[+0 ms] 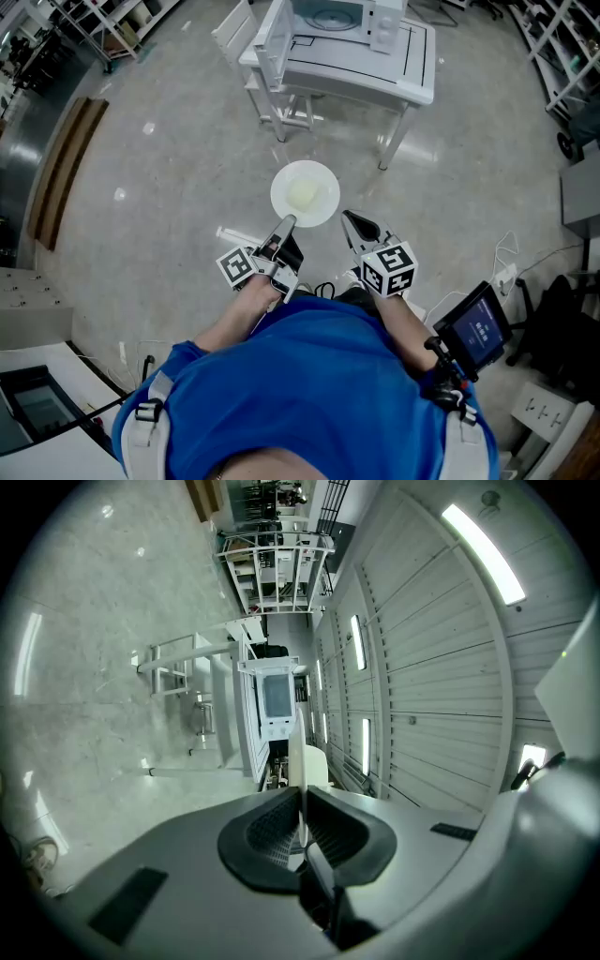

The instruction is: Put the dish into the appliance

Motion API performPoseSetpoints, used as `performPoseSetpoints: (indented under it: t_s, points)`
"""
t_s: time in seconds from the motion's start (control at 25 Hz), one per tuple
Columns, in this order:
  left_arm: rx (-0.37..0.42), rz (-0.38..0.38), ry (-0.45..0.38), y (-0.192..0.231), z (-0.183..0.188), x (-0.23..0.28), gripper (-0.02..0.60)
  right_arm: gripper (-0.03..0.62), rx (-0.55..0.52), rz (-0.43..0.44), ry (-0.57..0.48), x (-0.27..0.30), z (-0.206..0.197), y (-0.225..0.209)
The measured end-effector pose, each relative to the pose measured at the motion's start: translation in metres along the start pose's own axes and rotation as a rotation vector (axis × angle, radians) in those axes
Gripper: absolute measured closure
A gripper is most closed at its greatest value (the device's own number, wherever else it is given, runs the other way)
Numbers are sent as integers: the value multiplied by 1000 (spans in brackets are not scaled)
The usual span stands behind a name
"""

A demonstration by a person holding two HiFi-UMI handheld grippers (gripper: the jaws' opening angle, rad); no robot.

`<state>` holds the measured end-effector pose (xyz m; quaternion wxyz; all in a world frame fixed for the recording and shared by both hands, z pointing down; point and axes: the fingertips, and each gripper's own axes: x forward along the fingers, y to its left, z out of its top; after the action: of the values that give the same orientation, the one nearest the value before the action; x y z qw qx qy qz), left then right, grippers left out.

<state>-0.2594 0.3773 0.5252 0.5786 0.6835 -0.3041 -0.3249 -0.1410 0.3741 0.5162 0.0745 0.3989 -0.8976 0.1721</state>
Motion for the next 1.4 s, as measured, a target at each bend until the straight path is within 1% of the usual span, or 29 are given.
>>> performPoseSetpoints:
  t_s: [0.48,0.72,0.84,1.08,1.24,1.4]
  points:
    - [-6,-5,32,0,15,-7,560,592,2,-27,-2,13,1,13]
    - [-15,-9,44,13,37,-25,560,592,3,-51,-2,34,-9,33]
    - [-21,-7,59,13,41,-31,560,592,12,-66,-3,37,-11,40]
    - [-39,13,89,20,45,-33,560,592,42,-99,-4,43,-15,37]
    - [-42,22,91,23,45,-33,560,592,50,-109,-6,42,-16,34]
    - [-35,9,83,25,44,-33,560,592,41,-106,-14,41,-18,34]
